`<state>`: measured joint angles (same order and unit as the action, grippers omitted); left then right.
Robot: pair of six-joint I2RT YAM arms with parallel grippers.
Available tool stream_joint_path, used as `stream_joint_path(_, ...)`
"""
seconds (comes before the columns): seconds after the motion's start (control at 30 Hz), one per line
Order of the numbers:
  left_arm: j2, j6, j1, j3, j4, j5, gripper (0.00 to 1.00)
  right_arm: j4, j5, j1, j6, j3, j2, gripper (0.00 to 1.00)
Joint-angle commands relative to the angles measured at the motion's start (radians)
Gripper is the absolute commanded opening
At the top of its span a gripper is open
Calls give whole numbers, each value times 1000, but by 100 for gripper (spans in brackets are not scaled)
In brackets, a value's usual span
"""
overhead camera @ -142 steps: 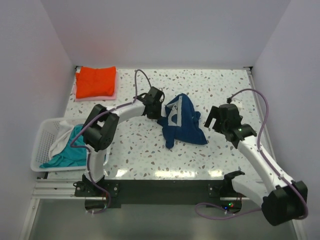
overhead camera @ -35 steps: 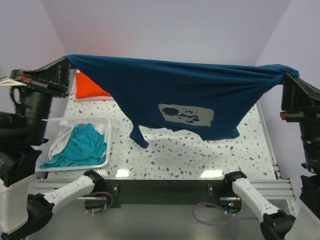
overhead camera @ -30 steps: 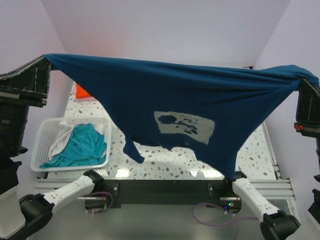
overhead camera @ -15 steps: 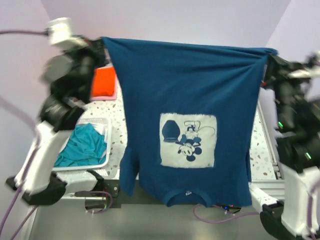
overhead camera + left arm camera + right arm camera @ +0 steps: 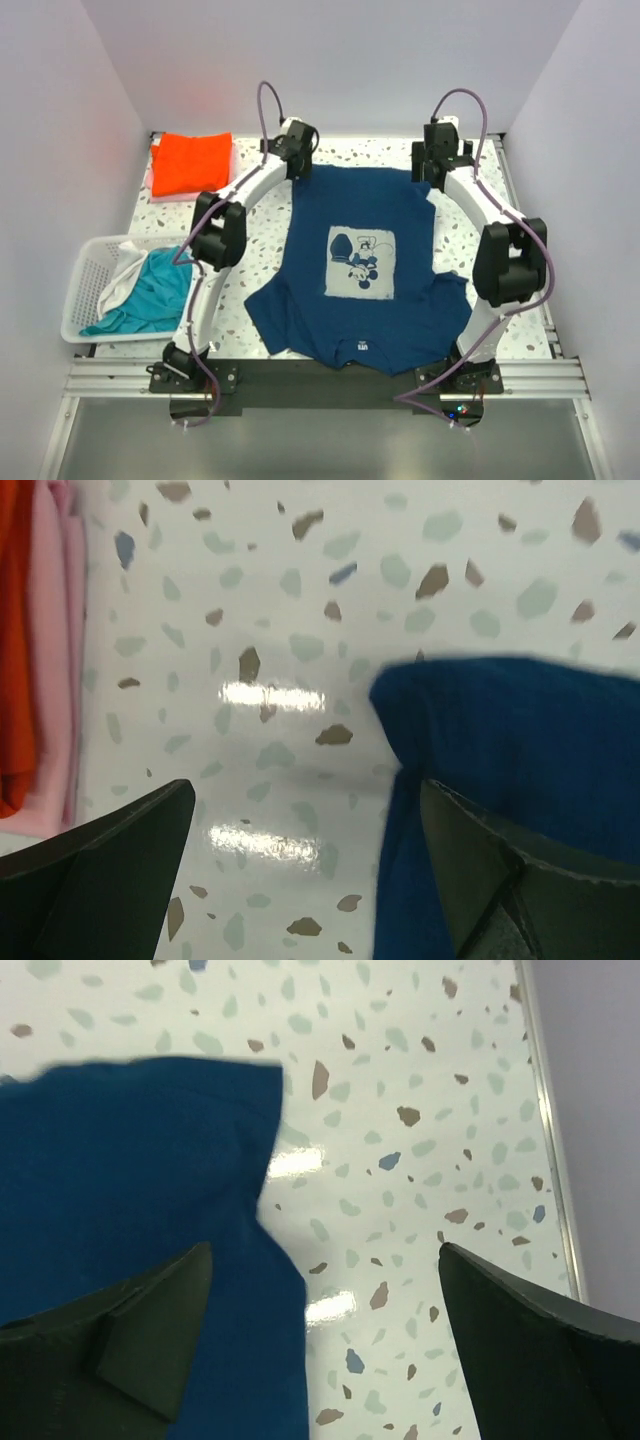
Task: Fold and stack the t-shirts
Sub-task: Flatten the tshirt out
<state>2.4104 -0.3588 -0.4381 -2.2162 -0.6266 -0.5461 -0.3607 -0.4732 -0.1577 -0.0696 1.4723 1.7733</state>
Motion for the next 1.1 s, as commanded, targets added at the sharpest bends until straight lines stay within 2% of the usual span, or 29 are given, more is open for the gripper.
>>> stream_joint_path(0.0, -231, -23, -5, 91, 56, 49, 100, -58, -62, 4, -55, 149, 9, 99)
stream_joint_path(0.07, -316, -41, -5, 265, 147, 77, 100, -55, -38, 3, -61, 129, 5, 99)
stream_joint_path(0.1, -391, -55, -5, 315, 162, 83, 100, -49, -21, 3, -73, 114, -5, 99)
stream_joint_path(0.23, -531, -124, -20, 496, 156, 146, 100, -24, 173, 3, -105, 39, -54, 99)
stream_joint_path(0.4, -690, -244, -99, 742, 99, 135, 100, -30, 330, 4, -150, -61, -113, 99)
stream_joint_path(0.57, -804, -290, -217, 981, 186, 211, 100, -23, 453, -3, -235, -269, -254, 99)
stream_joint_path(0.63, -824, -281, -223, 1003, 221, 262, 100, -44, 464, -14, -304, -348, -363, 99)
stream_joint_path(0.8, -740, -203, -222, 911, 237, 210, 100, -119, 501, -54, -487, -665, -592, 99)
stream_joint_path(0.93, -582, -92, -186, 723, 269, 181, 100, -226, 481, -164, -584, -837, -767, 99)
stream_joint_path(1.07, -369, -88, -91, 495, 206, 285, 100, -293, 476, -192, -674, -957, -854, 99)
